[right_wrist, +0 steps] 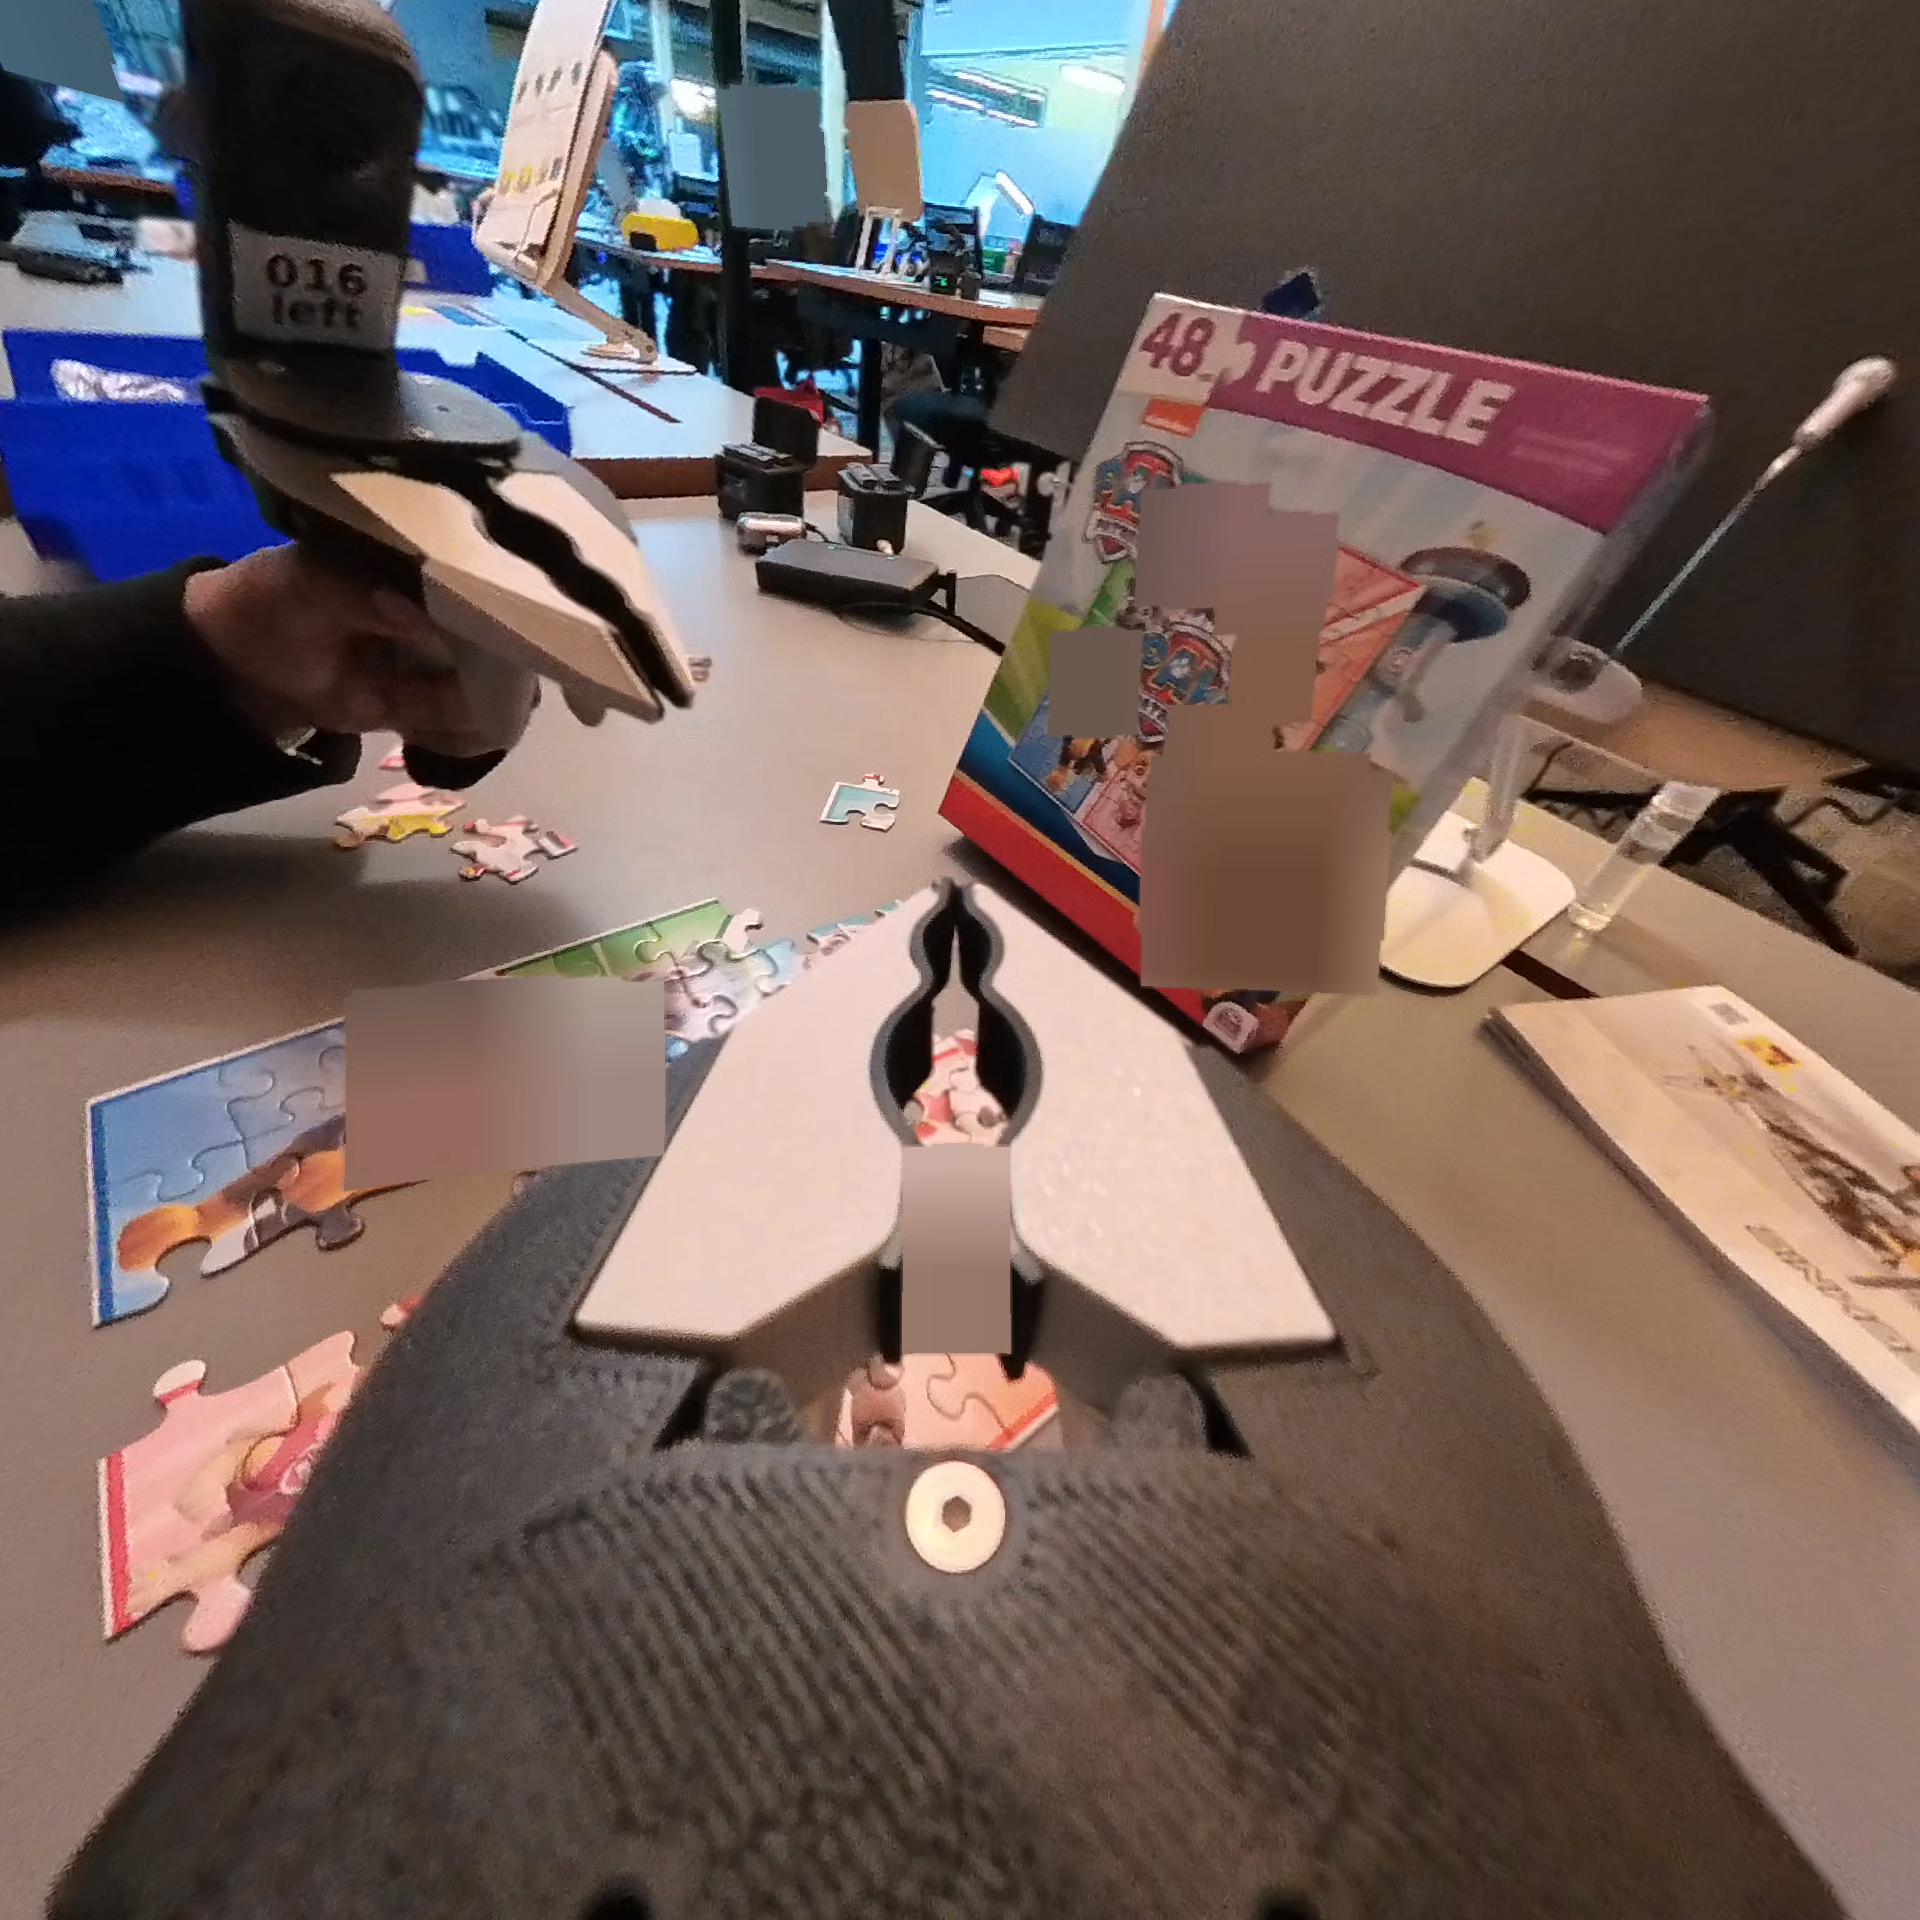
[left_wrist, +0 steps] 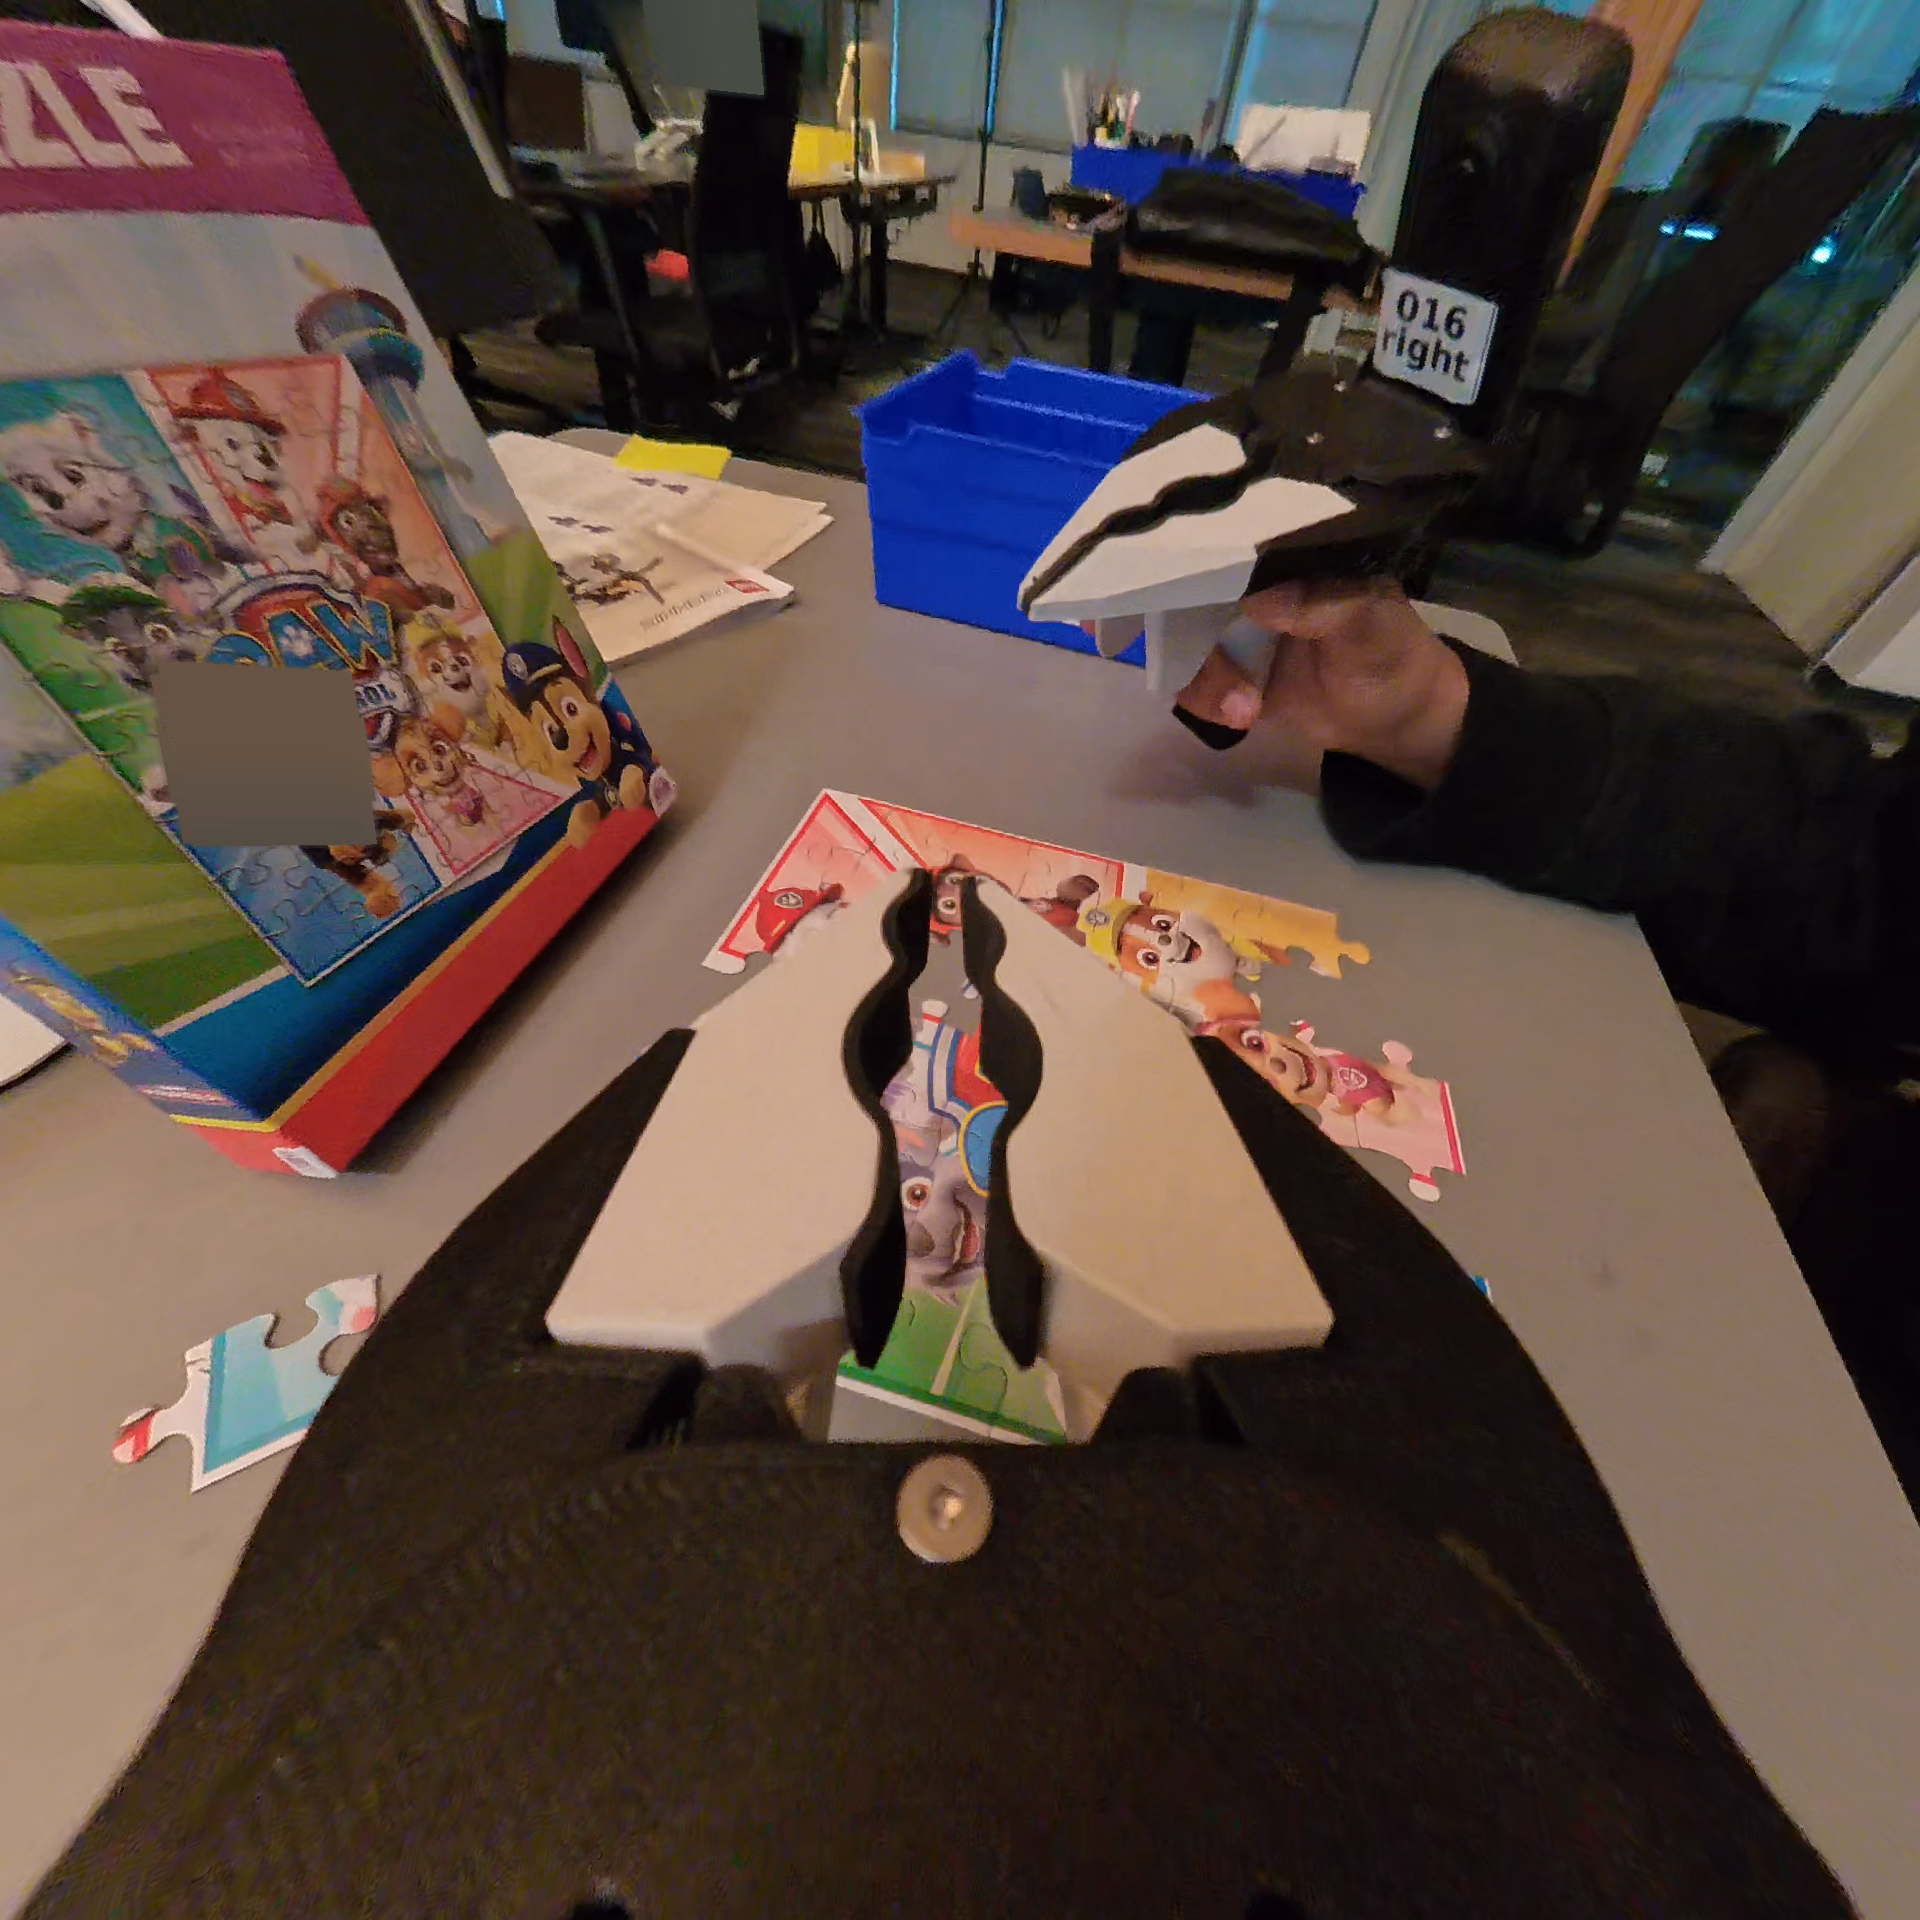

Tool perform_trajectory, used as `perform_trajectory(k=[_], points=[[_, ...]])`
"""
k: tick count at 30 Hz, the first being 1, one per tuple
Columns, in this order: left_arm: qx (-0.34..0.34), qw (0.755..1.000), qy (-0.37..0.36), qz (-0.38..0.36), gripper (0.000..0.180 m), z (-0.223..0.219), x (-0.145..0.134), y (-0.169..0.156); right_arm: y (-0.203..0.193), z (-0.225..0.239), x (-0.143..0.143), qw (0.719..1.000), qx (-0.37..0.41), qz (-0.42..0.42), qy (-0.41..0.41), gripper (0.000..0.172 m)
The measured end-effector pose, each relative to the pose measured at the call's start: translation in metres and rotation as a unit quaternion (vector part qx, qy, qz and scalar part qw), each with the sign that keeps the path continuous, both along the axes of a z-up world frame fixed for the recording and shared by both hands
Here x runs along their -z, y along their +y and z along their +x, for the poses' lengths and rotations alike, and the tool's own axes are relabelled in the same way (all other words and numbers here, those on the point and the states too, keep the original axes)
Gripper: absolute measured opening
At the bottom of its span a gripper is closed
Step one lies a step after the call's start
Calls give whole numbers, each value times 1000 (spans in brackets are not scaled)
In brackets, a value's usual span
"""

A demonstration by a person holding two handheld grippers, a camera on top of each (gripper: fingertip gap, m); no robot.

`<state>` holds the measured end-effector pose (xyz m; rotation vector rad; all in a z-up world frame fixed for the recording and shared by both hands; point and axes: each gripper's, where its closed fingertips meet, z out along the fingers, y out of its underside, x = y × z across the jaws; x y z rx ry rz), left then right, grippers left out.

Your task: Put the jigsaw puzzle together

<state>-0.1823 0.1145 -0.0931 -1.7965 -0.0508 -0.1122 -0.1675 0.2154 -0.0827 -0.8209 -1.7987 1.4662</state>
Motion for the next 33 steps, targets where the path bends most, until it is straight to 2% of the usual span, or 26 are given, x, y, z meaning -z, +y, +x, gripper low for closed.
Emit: perform_trajectory(k=[8,11,15,19,22,24,27,33], points=[[-45,999,-3,28,3,-21,-15,-16,2,-4,7,1000,0,-20,-24,0],[-96,995,-1,31,10,-41,-24,-30,3,-4,7,1000,4,-17,-23,0],[-180,982,15,46,14,-72,-45,-65,5,-5,6,999,8,-25,-20,0],[-285,956,42,51,14,-104,-58,-118,8,-6,4,999,10,-42,-22,0],[-373,925,70,36,11,-125,-45,-160,14,-9,12,999,20,-29,-32,0],[-405,911,67,29,9,-132,-29,-181,24,-14,21,998,43,-2,-35,0],[-422,906,31,2,14,-134,-14,-205,31,-18,30,998,48,-2,-50,0],[-423,904,-6,-67,26,-105,-14,-248,40,-19,28,997,60,-4,-50,0]])
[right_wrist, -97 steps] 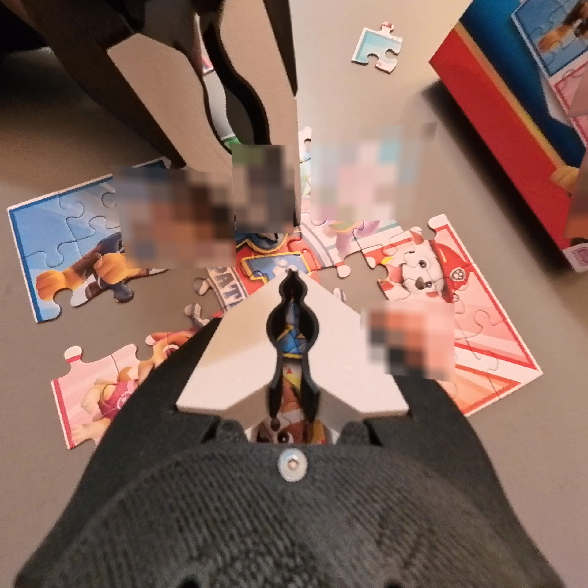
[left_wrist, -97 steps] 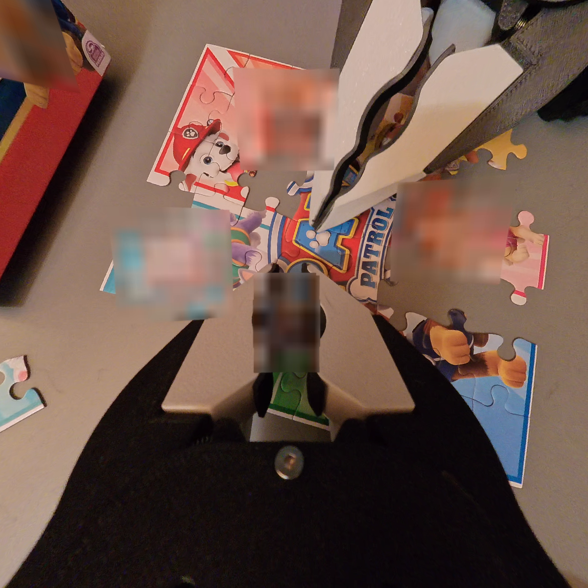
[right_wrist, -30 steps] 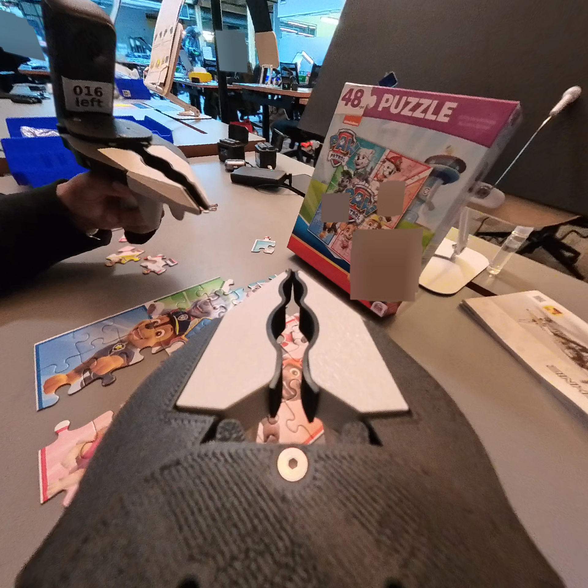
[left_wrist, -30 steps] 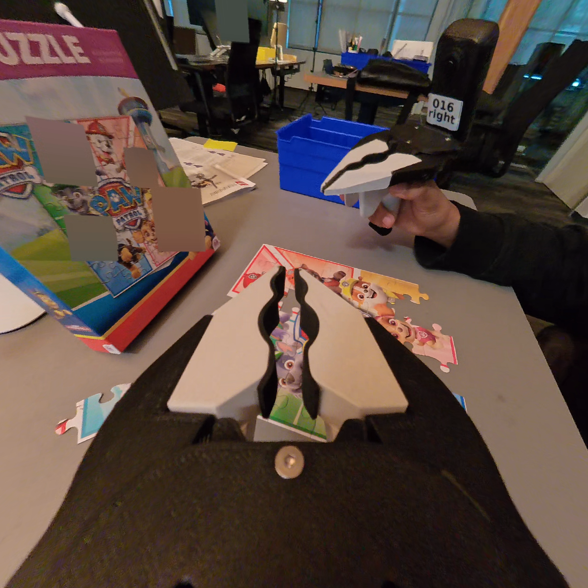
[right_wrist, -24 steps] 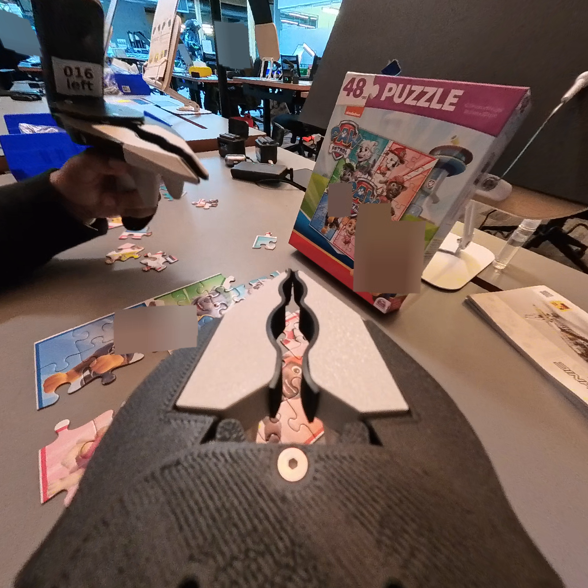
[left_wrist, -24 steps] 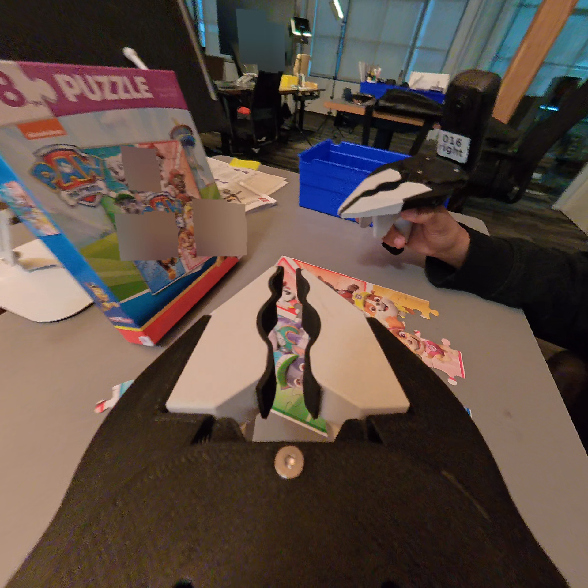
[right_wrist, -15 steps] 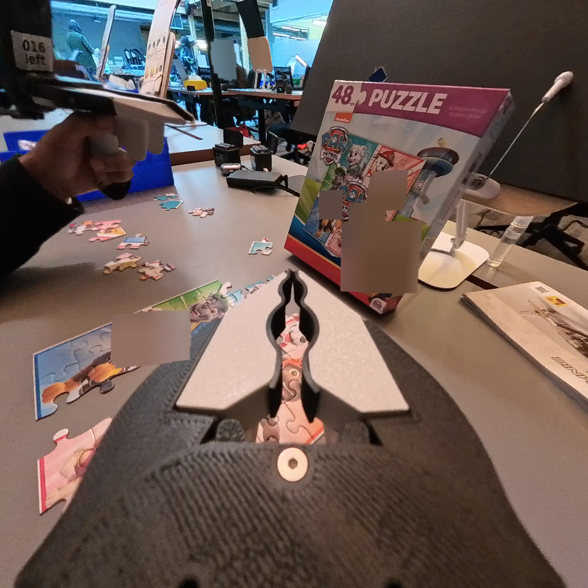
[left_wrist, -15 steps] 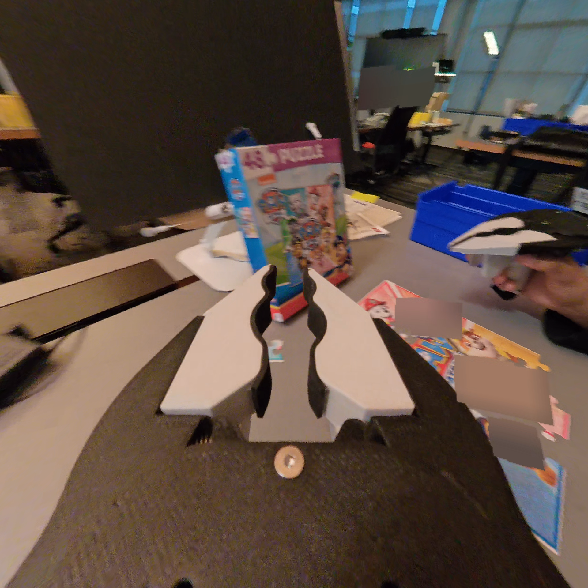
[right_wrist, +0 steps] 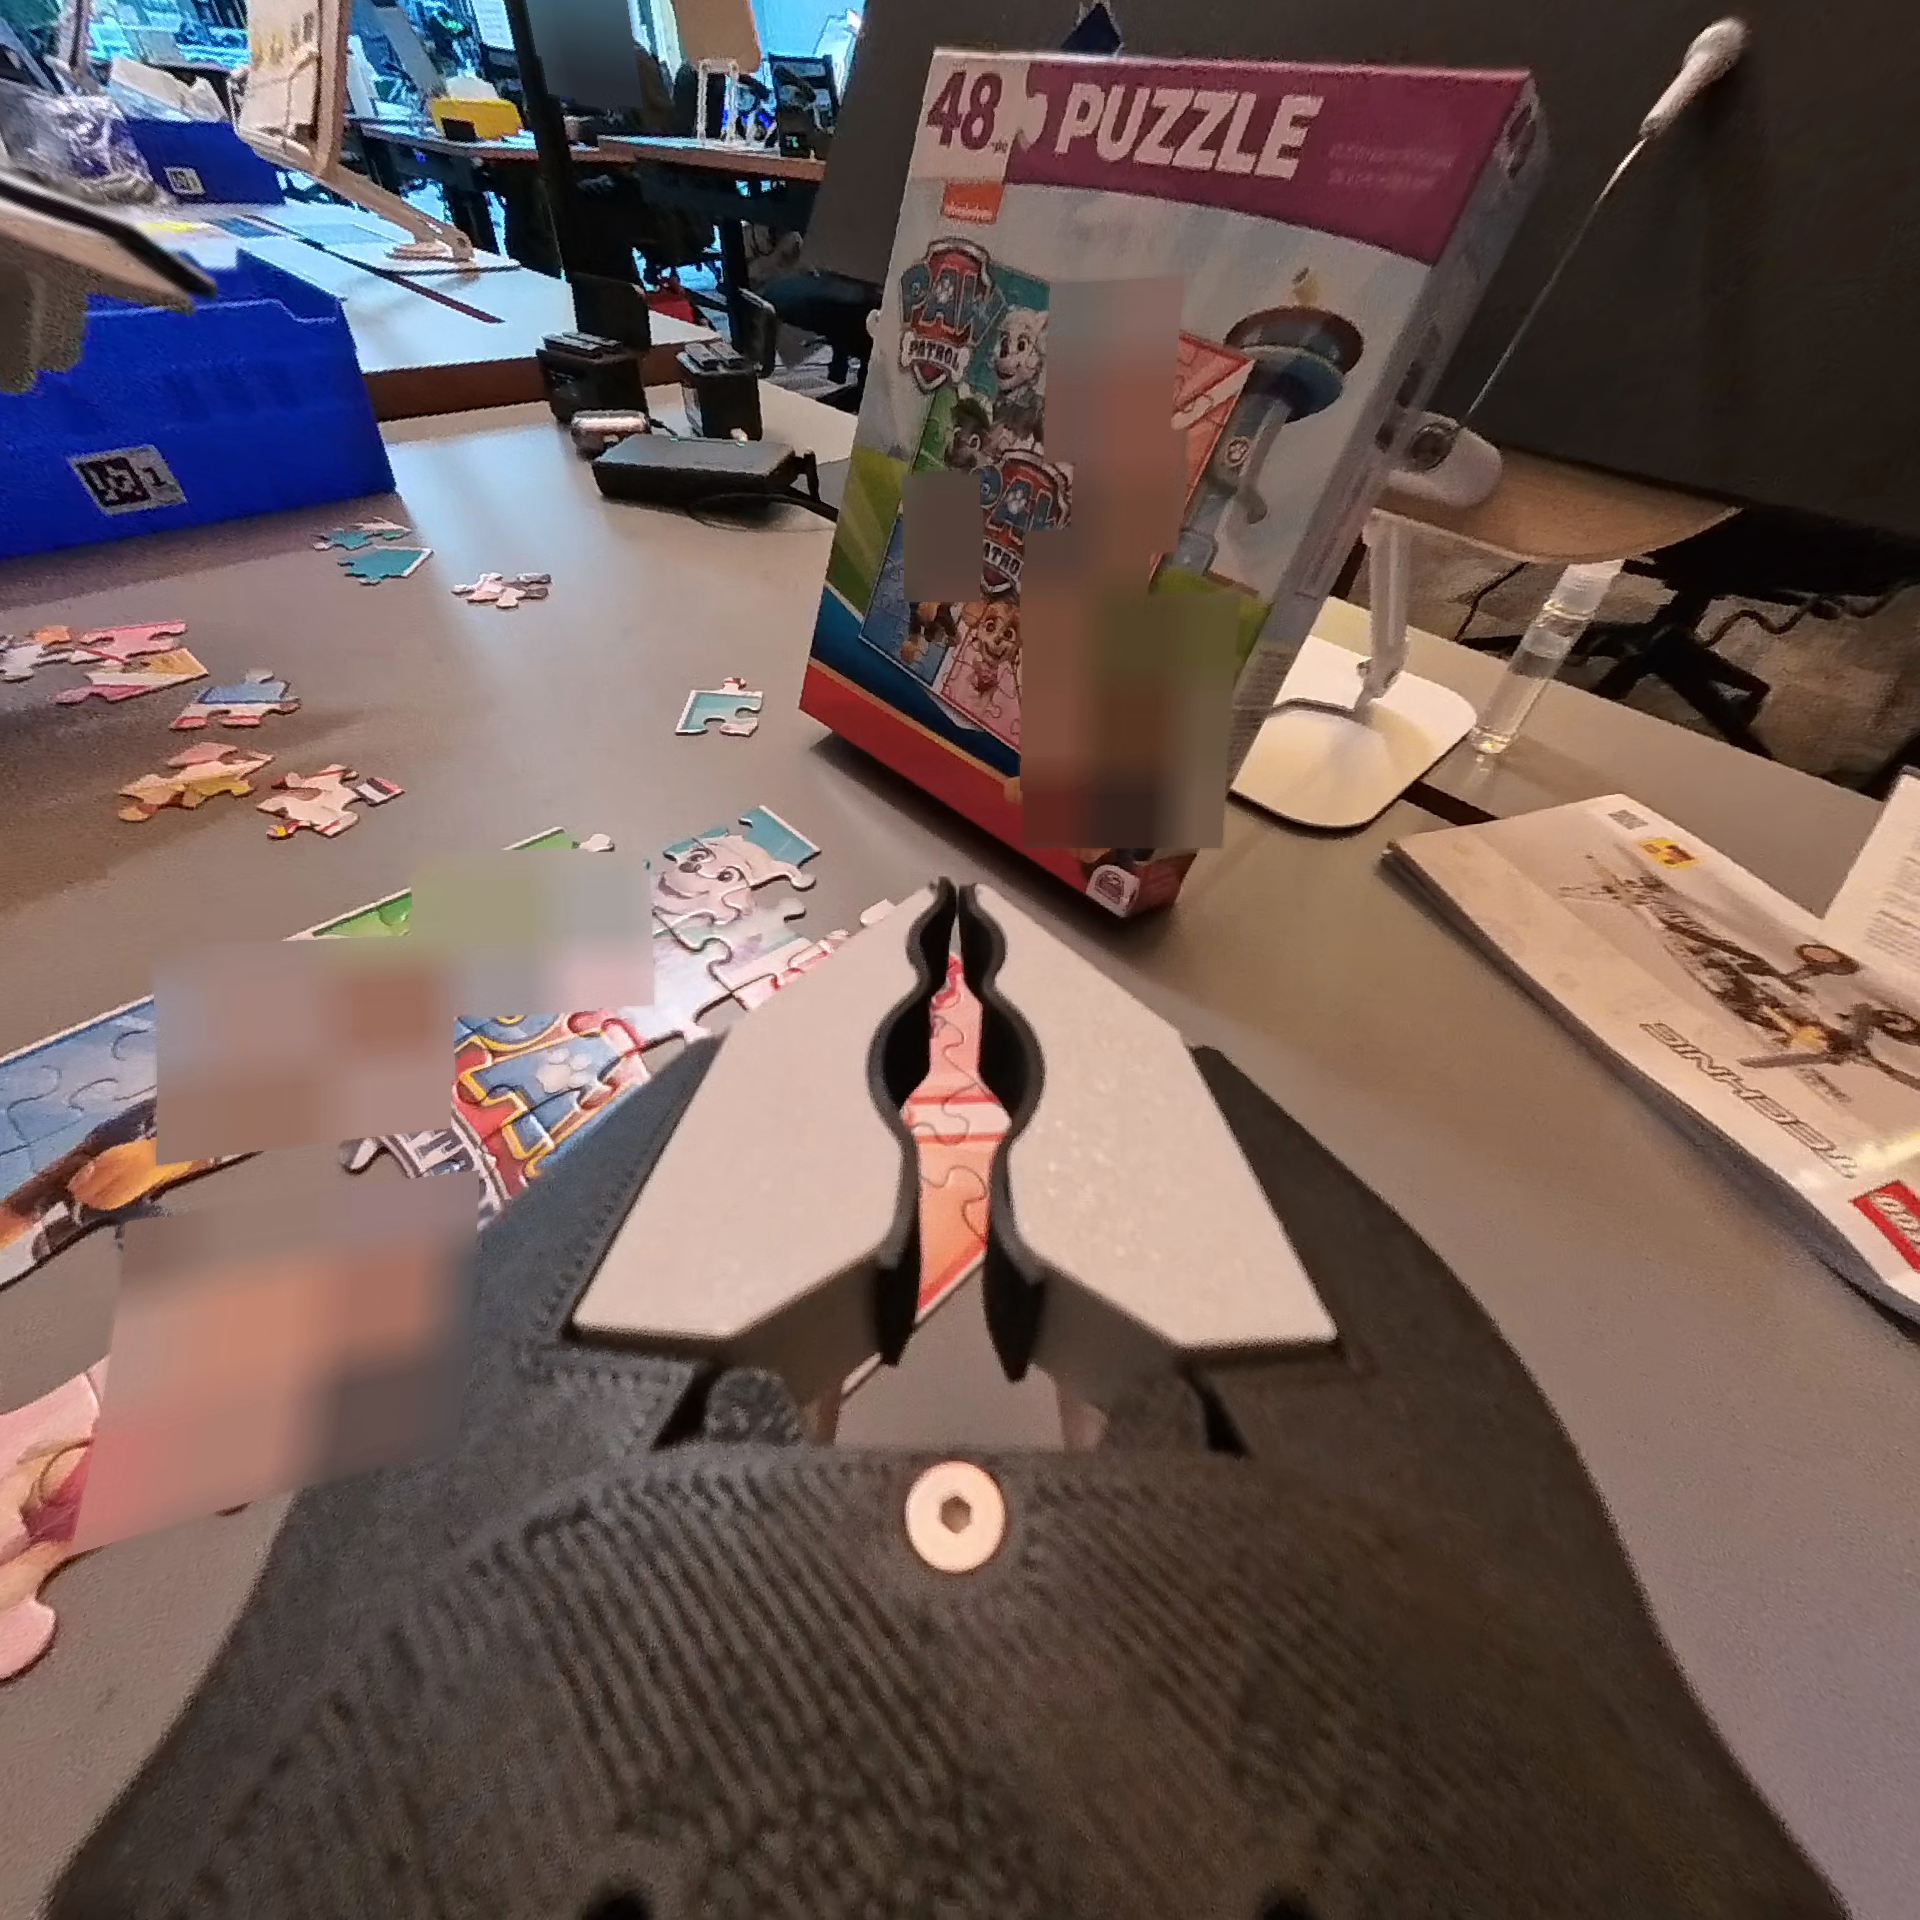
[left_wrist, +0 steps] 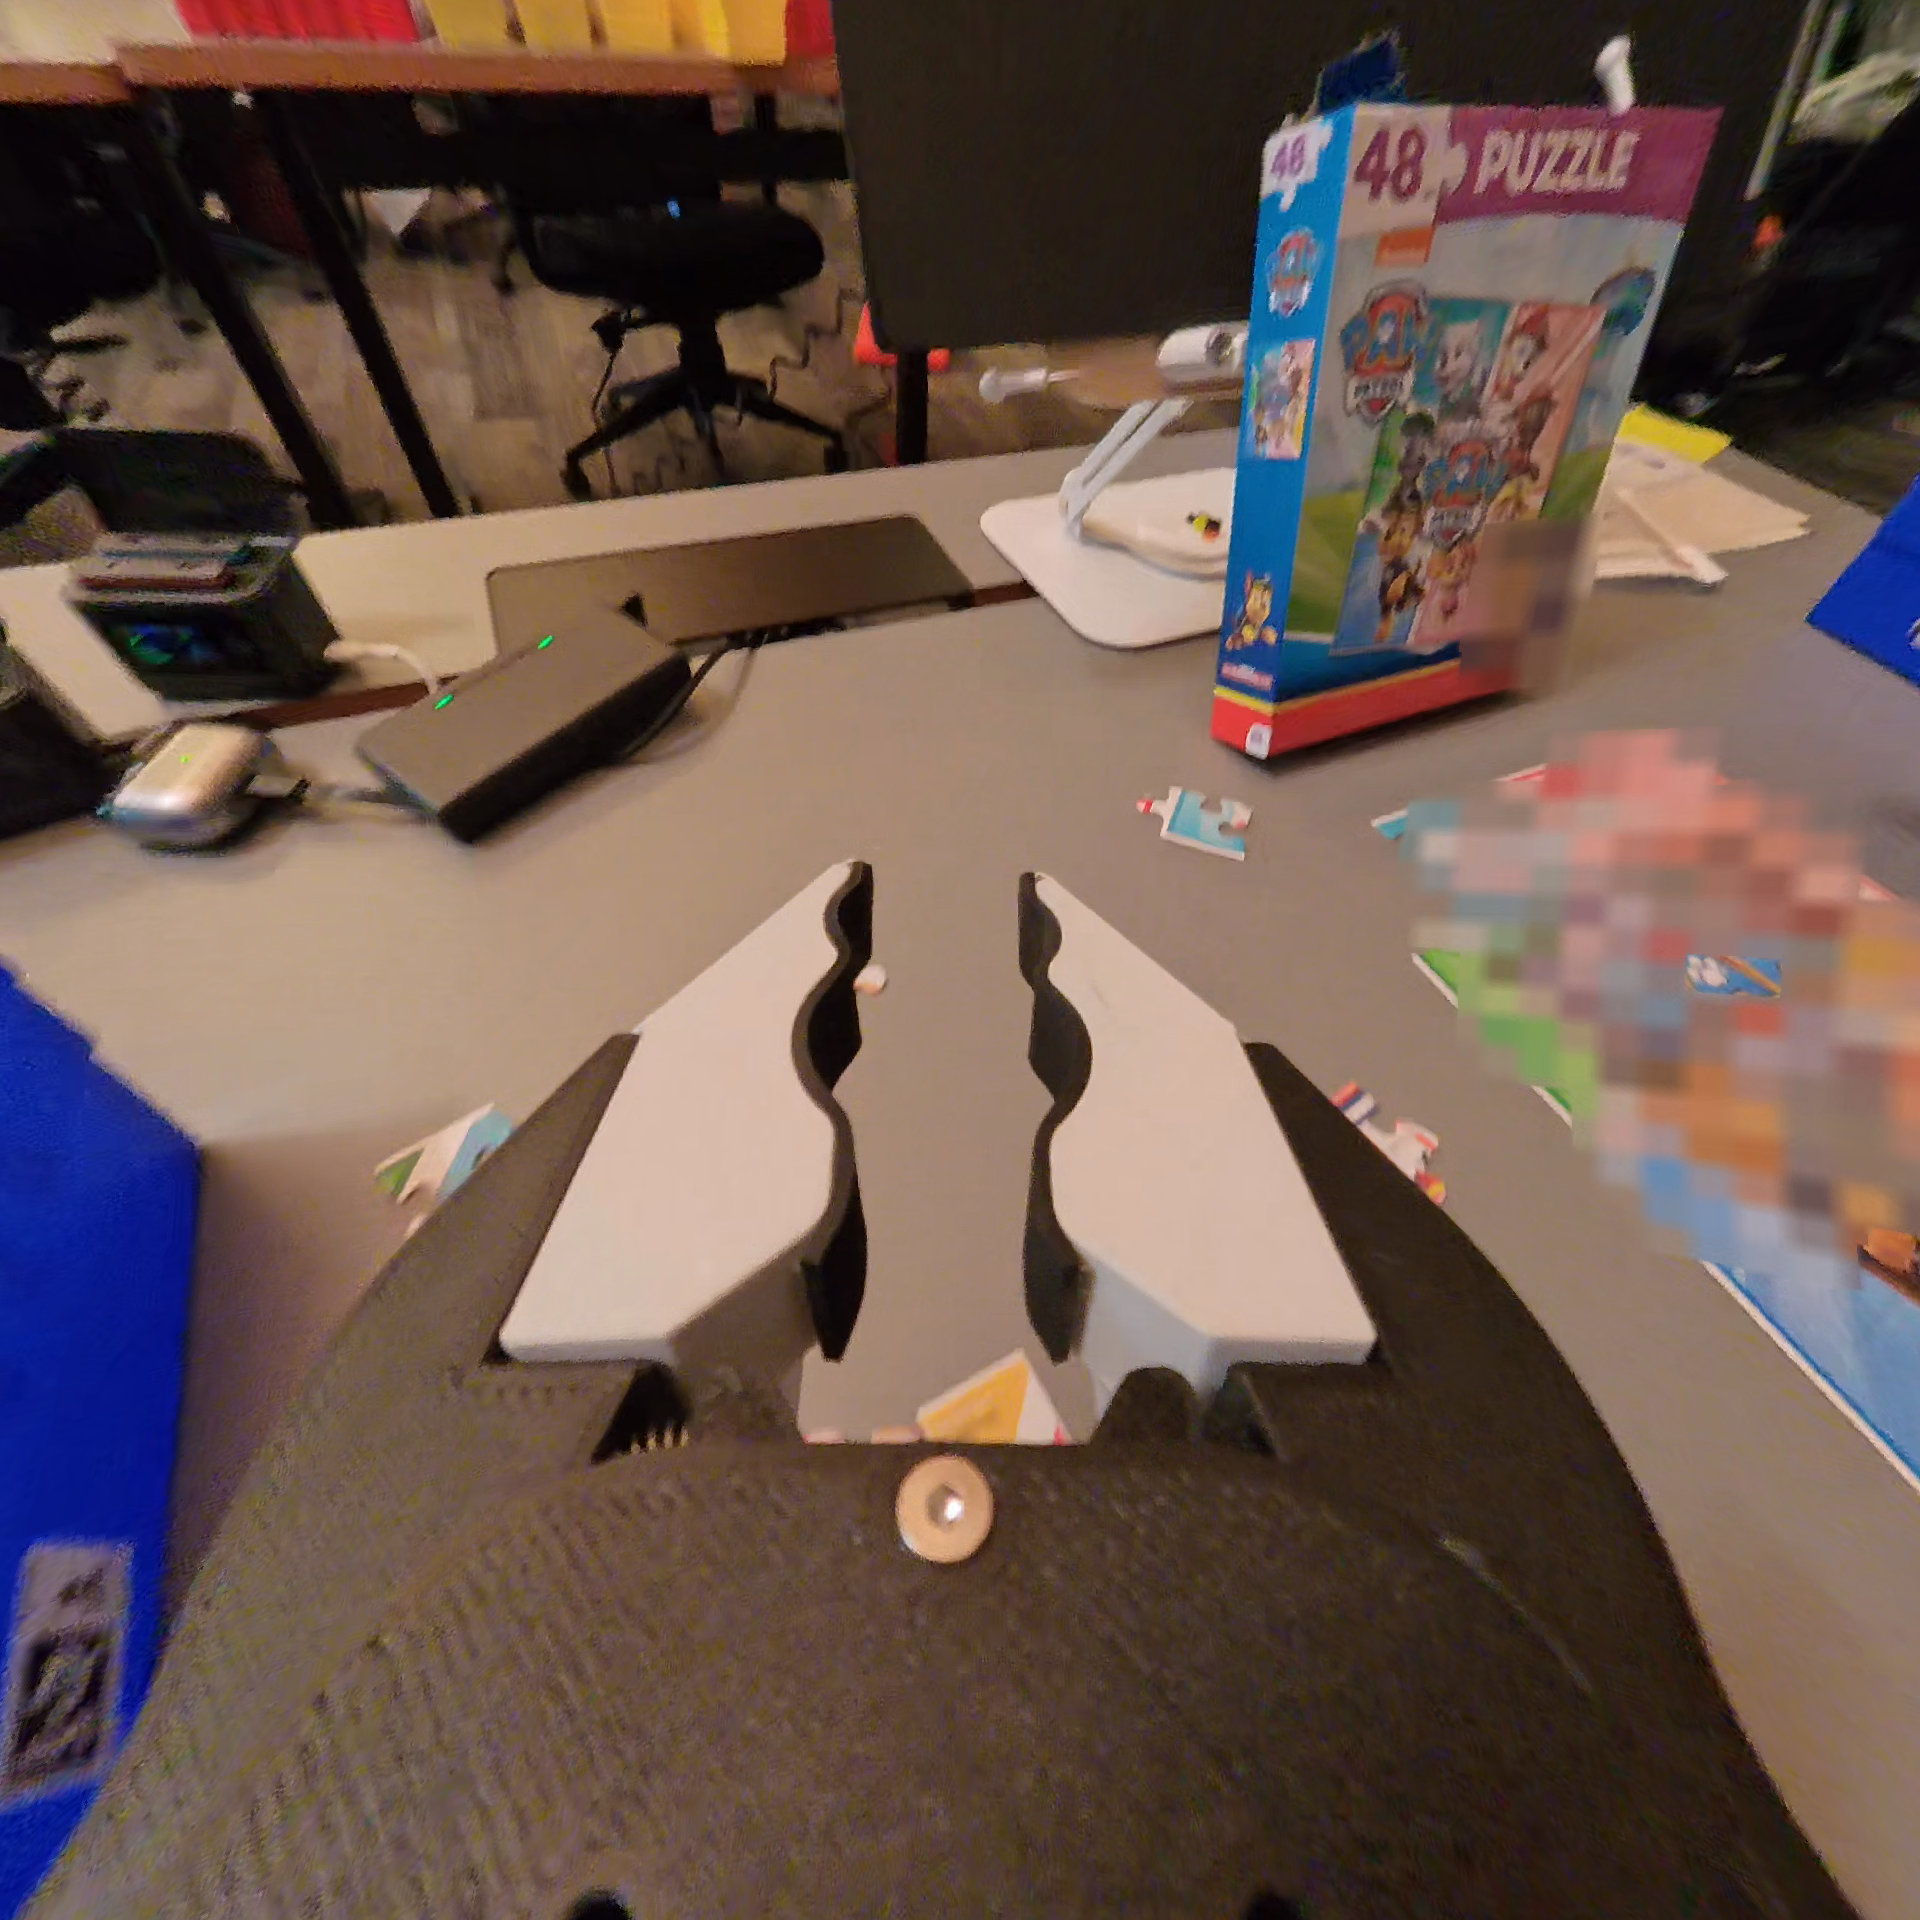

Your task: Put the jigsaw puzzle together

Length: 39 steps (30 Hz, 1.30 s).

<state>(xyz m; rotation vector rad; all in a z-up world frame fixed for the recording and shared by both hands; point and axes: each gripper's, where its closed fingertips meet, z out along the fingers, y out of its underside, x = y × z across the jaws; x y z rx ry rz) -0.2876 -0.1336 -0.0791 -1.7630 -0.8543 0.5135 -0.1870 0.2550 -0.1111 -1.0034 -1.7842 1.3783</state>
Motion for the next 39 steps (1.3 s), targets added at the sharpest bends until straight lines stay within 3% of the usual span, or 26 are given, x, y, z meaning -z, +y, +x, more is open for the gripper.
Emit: perform_trajectory(k=[8,15,20,28,30,39], points=[[-94,991,-51,-83,32,40,25,-60,-6,1,-1,1000,-10,-19,0,0],[-122,961,-194,-155,37,86,94,-112,-4,-3,10,999,-13,-31,-16,0],[-77,968,-209,-120,40,78,103,-94,-1,-5,15,999,-11,-39,-22,0],[-65,952,-241,-178,52,64,134,-83,6,-8,20,999,1,-39,-25,0],[-51,951,-251,-176,30,65,133,-79,7,-8,19,999,4,-43,-23,0],[-45,953,-233,-188,30,61,118,-71,2,-7,16,999,-8,-48,-22,0]])
